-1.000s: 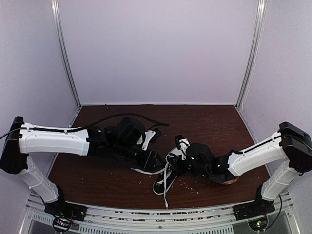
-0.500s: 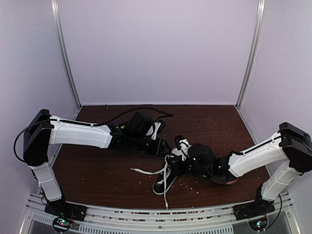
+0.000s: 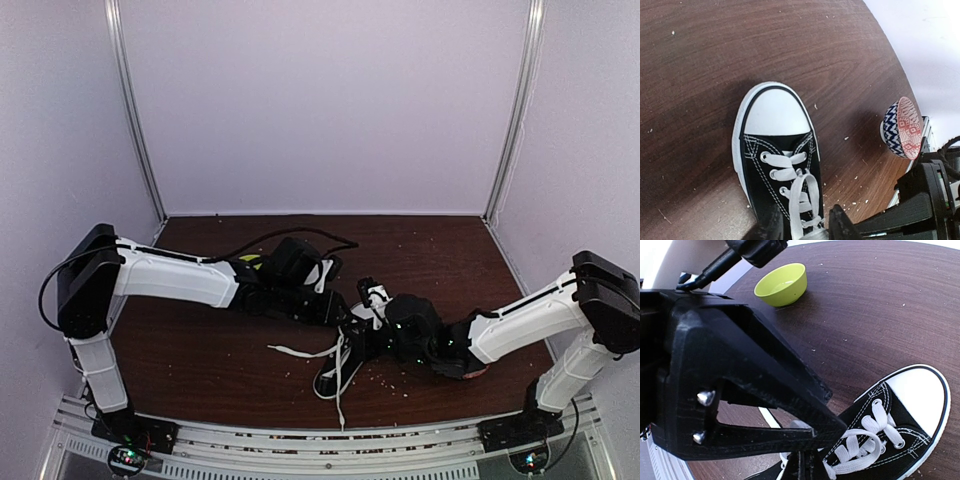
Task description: Tie the shoes
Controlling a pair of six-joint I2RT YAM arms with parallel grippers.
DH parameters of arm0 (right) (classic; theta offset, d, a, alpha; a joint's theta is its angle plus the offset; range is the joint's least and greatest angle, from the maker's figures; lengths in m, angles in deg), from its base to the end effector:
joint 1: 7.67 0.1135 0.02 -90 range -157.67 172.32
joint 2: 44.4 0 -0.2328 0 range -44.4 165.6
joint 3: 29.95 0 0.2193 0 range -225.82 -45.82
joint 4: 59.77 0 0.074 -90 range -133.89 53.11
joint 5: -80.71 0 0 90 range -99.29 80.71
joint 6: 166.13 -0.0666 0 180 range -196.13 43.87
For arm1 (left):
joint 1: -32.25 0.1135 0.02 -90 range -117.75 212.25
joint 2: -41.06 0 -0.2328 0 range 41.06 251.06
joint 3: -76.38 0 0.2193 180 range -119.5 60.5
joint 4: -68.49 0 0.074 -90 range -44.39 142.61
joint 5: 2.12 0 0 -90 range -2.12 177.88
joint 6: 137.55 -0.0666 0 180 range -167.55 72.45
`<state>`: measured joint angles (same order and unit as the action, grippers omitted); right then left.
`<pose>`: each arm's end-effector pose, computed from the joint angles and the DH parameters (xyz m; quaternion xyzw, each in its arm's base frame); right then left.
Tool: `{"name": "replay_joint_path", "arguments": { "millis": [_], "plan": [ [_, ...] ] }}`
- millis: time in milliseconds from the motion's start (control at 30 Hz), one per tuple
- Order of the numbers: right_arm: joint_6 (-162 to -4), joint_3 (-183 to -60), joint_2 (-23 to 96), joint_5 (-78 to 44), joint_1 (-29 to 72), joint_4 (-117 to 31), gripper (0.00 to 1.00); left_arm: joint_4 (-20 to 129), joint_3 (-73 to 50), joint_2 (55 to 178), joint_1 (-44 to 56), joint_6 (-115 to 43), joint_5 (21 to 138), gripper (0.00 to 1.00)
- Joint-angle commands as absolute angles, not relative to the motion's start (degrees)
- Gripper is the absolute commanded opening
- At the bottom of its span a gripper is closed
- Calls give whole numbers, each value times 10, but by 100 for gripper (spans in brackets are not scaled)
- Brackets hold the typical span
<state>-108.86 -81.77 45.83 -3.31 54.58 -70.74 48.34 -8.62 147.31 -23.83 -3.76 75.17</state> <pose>0.1538 0.2775 0.1454 -0.1913 0.8322 0.3521 0.3832 0.2076 -0.3349 0.1656 0.1422 0.8957 -0.3779 0.1860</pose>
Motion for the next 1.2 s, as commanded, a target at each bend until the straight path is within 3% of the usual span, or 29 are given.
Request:
{"name": "replay_joint_path", "arguments": {
  "millis": [0, 233, 300, 433, 533, 633, 1067, 1167],
  "plan": [
    [-1084, -820, 453, -30, 542, -727, 0, 514, -86, 1476, -237, -24, 740, 32],
    [-1081, -827, 451, -26, 542, -709, 0, 570, -54, 1469, -237, -1, 719, 0],
    [-1077, -829, 443, -26, 542, -693, 3, 576, -49, 1463, -237, -1, 722, 0],
    [-1075, -822, 418, -33, 543, -655, 35, 578, -42, 1449, -237, -6, 732, 0],
    [-1091, -807, 389, -49, 550, -624, 46, 576, -40, 1444, -237, -8, 736, 0],
    [-1126, -796, 371, -57, 564, -602, 49, 578, -40, 1443, -237, -10, 737, 0],
    [-1237, -859, 498, -118, 610, -592, 36, 574, -27, 1436, -237, -17, 738, 0],
    [-1237, -866, 503, -116, 610, -579, 36, 577, -18, 1428, -238, -16, 739, 23]
  ]
}}
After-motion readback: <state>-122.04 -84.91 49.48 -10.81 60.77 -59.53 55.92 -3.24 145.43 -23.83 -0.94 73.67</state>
